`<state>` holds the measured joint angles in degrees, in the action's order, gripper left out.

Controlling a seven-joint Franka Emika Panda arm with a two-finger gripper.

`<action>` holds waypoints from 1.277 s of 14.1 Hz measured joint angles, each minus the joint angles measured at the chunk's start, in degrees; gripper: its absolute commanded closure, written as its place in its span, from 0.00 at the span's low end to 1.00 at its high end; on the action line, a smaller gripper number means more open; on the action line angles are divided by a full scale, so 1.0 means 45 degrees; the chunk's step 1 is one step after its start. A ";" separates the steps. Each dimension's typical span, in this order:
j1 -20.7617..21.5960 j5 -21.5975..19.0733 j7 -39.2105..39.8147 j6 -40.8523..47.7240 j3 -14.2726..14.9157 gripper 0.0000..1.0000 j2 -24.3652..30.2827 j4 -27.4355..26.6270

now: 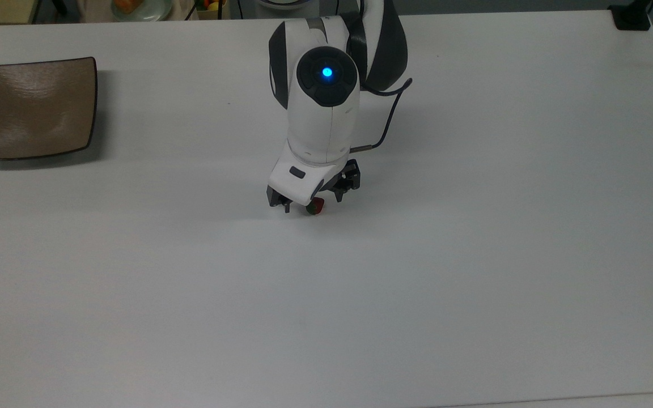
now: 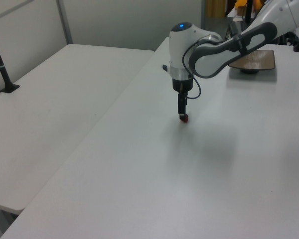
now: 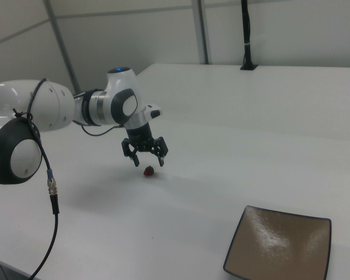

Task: Strawberries on a ceramic plate
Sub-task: 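Lower the gripper around the strawberry and close on it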

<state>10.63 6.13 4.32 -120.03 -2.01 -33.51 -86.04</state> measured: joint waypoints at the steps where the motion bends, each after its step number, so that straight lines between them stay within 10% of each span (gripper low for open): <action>1: 0.0000 0.0099 0.0000 -0.0201 -0.0013 0.00 -0.0007 -0.0172; 4: 0.0001 0.0193 0.0000 -0.0324 -0.0076 0.18 -0.0011 -0.0473; 10: -0.0001 0.0198 0.0003 -0.0324 -0.0105 0.86 -0.0010 -0.0501; 18: -0.0050 0.0196 0.0002 -0.0326 -0.0105 0.87 0.0304 -0.0429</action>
<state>10.40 7.01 4.33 -121.50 -2.49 -32.14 -87.98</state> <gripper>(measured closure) 0.643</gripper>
